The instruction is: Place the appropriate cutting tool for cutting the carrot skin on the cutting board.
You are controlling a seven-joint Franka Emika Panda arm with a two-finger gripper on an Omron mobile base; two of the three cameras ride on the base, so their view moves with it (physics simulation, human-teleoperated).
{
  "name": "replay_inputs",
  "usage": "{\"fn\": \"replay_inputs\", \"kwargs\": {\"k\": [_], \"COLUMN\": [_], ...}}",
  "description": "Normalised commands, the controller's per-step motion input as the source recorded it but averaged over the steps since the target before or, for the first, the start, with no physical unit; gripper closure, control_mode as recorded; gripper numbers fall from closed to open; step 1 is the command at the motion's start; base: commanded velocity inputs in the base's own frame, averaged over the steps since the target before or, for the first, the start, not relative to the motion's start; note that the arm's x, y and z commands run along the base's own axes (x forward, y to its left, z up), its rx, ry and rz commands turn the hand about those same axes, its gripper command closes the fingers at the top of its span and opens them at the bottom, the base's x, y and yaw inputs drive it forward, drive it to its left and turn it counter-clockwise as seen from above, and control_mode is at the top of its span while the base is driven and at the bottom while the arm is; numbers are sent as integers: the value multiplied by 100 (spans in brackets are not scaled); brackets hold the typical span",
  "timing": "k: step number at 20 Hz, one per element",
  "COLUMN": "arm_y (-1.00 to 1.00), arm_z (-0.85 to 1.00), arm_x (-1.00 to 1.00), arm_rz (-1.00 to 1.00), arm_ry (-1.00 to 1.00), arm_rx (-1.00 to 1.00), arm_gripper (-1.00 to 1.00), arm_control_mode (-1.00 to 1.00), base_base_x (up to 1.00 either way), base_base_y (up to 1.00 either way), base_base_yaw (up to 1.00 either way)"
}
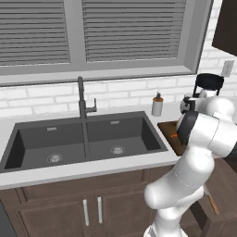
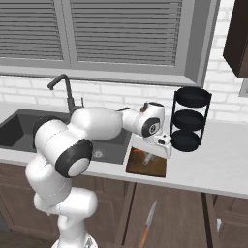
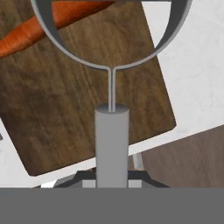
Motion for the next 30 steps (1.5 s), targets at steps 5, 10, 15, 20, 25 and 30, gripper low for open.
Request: {"fn": "replay_inputs", "kwargs": {"k": [5, 10, 15, 20, 25, 30], "arm_y": [2, 4, 5, 5, 9, 14], "arm_z": [-27, -22, -29, -28, -35, -35], "arm_x": [33, 32, 14, 0, 0, -1], "arm_rz": [0, 0, 0, 0, 0, 0], "arm_ry": [0, 0, 0, 0, 1, 2], "arm_rx": [0, 0, 0, 0, -1, -2], "arm_gripper": [100, 100, 100, 100, 100, -100], "arm_control_mode": [-100, -100, -100, -100, -100, -100], "base_base_x": [0, 0, 0, 0, 0, 0], "base_base_y": [0, 0, 0, 0, 0, 0], "base_base_yaw": [0, 0, 0, 0, 0, 0]}}
